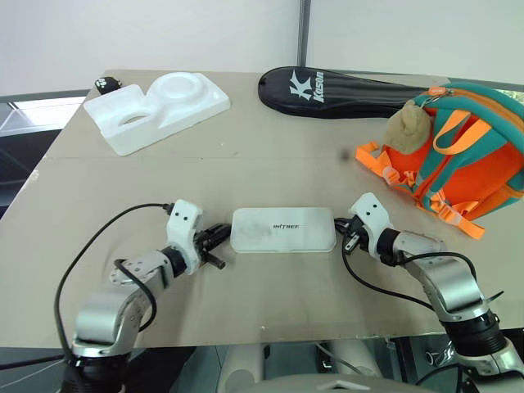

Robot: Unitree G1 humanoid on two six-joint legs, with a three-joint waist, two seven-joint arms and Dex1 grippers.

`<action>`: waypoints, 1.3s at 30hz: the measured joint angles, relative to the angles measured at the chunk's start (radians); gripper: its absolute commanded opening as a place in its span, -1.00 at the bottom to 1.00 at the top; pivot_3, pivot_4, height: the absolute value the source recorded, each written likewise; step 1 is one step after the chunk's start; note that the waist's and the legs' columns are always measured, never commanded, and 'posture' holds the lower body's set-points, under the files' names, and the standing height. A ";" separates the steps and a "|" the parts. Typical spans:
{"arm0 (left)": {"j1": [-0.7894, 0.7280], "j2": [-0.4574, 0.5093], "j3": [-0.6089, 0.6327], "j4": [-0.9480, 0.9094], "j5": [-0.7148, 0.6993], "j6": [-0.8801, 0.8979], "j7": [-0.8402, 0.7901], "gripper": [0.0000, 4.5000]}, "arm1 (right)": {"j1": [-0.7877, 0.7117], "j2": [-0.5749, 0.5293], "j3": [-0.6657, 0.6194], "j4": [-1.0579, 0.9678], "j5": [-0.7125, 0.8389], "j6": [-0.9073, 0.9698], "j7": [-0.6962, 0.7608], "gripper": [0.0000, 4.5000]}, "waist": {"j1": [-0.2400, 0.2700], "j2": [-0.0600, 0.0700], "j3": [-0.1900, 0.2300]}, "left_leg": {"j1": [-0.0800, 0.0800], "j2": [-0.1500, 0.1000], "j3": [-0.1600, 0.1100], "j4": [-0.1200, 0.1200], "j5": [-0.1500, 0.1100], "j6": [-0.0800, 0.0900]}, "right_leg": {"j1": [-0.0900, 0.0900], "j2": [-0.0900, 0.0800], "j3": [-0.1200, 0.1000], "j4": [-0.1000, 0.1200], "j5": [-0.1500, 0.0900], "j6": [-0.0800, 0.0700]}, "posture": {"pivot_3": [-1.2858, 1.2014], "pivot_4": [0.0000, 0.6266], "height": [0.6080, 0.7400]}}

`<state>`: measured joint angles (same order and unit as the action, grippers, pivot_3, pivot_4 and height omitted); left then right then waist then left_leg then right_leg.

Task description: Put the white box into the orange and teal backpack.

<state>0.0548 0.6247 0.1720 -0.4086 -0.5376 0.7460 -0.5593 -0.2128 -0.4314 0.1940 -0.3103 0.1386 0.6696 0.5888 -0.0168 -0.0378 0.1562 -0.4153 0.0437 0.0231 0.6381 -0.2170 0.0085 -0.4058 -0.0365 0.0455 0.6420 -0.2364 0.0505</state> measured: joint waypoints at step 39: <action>-0.406 -0.097 0.178 0.347 -0.504 0.790 -0.080 -0.52 | 0.013 0.018 -0.127 -0.120 0.069 0.017 0.012 -0.37 | 0.006 -0.002 0.001 | -0.002 -0.001 -0.002 0.000 0.000 0.000 | -0.001 0.001 -0.001 0.002 0.002 0.004 | 0.03 -0.52 1.00</action>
<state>-0.3512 0.5274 0.3504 -0.0612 -1.0421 1.5355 -0.6389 -0.2001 -0.4137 0.0669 -0.4303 0.2072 0.6867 0.6005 -0.0110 -0.0398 0.1570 -0.4171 0.0432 0.0208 0.6379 -0.2169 0.0083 -0.4071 -0.0360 0.0447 0.6436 -0.2342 0.0546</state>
